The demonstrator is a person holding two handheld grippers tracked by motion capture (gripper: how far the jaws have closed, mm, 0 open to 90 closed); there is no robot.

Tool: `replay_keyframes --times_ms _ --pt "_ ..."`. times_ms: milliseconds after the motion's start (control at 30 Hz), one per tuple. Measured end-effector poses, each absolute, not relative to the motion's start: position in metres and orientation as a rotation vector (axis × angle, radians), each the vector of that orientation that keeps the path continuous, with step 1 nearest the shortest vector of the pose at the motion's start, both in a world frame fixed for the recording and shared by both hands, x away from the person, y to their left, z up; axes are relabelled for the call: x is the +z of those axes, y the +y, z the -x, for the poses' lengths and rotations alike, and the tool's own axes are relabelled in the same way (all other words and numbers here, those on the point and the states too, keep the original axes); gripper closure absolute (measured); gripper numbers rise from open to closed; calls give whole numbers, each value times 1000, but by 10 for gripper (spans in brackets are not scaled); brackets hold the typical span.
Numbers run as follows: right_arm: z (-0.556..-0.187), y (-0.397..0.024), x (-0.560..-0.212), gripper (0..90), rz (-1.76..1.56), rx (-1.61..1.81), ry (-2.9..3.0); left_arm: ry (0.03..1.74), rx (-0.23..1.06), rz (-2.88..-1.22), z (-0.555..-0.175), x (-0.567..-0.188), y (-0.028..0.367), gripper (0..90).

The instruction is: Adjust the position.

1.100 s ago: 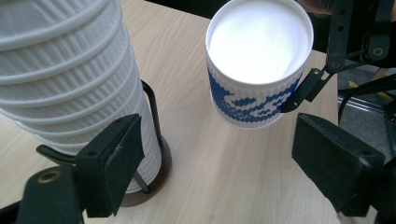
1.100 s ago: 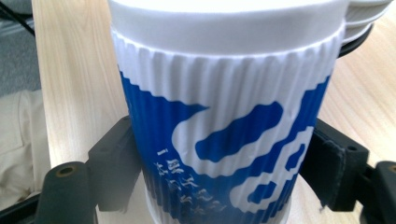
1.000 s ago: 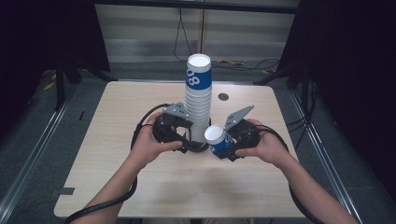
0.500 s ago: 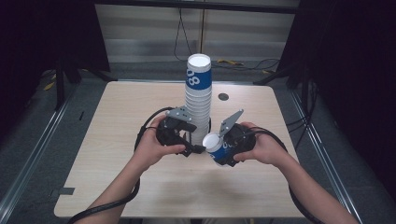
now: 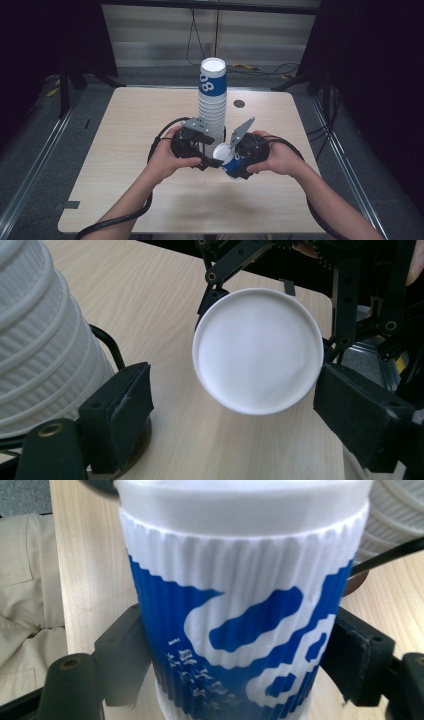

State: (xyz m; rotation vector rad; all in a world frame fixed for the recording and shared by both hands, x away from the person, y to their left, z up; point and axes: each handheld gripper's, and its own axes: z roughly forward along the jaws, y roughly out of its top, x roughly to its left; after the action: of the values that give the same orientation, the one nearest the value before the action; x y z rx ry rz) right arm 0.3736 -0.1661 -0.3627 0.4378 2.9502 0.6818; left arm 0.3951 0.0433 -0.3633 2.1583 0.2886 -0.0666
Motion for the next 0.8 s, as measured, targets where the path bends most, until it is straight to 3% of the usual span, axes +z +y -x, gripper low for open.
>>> replay_keyframes --times_ms 800 --pt "-375 -156 -363 213 -386 712 2946 253 -61 -2212 -393 -365 32 177"
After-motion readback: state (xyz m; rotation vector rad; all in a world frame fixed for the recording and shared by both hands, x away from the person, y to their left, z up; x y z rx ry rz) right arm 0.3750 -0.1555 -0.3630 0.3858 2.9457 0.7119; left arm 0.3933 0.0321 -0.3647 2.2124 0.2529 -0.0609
